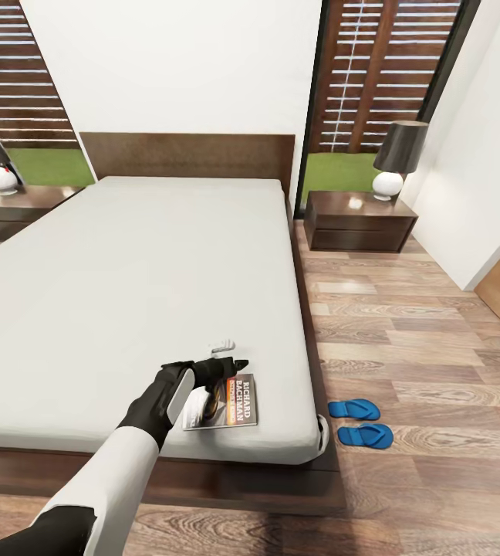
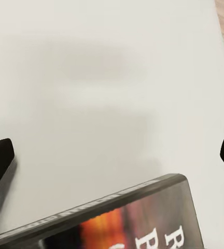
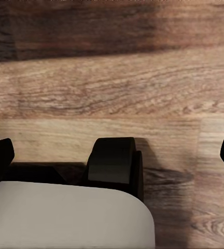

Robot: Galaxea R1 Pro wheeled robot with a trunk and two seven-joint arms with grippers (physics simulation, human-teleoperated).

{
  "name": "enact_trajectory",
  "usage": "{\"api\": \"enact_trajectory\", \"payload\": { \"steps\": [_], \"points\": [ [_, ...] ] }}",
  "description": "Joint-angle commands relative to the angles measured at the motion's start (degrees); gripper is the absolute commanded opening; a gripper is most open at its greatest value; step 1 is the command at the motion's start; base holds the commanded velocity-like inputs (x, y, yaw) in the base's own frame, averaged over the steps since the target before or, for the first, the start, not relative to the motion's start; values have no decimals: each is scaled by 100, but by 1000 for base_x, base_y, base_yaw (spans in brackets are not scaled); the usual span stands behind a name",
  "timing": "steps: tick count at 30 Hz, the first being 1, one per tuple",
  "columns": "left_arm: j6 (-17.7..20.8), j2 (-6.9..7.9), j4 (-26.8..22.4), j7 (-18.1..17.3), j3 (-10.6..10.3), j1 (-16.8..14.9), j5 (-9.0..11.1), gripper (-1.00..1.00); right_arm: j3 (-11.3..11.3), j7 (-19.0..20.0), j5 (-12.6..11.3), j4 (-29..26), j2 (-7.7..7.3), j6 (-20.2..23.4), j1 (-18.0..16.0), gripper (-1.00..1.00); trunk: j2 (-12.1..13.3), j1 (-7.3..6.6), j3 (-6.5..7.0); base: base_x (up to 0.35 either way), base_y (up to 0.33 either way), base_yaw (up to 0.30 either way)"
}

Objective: In the bedroom, move the book from the bed onto either nightstand, and place the two sandals side by side next to the bed.

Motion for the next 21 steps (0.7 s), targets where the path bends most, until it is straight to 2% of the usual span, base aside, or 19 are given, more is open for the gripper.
{"api": "enact_trajectory", "payload": {
  "steps": [1,18,21],
  "points": [
    [43,-2,-6,2,11,-2,40,100,-49,10,59,15,-4,-14,-7,100,-2,-1,-4,0,0,0],
    [43,-2,0,0,9,-2,39,100,-49,9,67,15,-4,-14,-6,100,-2,-1,-4,0,0,0],
    [43,-2,-4,0,10,-2,39,100,-49,11,68,15,-4,-14,-7,100,118,-67,50,0,0,0]
  ]
}}
